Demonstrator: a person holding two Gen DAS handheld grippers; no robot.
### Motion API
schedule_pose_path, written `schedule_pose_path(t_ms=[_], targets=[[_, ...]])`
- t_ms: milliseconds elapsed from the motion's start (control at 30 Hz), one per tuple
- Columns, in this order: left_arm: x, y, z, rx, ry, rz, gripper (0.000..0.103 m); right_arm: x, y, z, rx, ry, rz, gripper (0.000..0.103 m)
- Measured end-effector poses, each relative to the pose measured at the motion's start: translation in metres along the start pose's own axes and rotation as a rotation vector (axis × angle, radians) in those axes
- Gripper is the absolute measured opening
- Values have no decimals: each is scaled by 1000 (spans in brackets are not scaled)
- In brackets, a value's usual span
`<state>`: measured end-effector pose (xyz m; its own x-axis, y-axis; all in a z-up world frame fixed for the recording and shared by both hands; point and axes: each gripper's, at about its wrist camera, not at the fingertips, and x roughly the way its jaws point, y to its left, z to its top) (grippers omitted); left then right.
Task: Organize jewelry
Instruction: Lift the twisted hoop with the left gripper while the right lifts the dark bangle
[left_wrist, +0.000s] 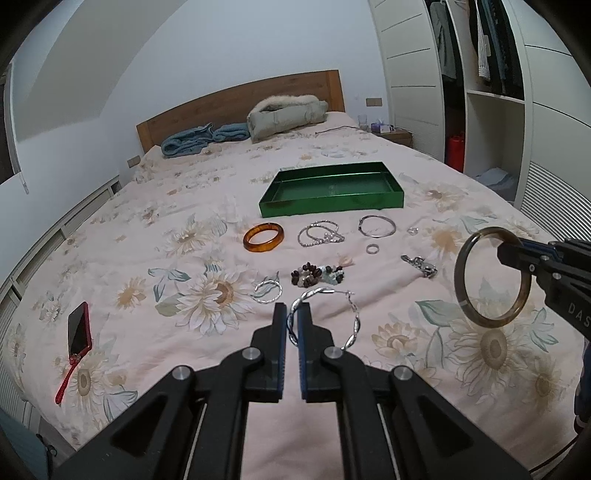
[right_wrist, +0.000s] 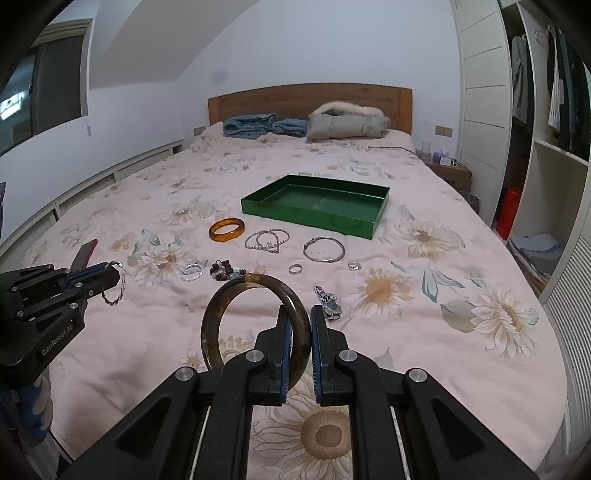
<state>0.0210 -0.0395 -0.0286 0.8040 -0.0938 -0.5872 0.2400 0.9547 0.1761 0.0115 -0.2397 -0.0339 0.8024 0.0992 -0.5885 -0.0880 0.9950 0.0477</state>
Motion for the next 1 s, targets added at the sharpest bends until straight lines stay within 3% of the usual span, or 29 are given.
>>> schedule_pose_path(t_ms=[1000], targets=[[-18, 1, 0, 6, -11, -4, 5, -15, 3, 2, -7, -30, 4, 10]])
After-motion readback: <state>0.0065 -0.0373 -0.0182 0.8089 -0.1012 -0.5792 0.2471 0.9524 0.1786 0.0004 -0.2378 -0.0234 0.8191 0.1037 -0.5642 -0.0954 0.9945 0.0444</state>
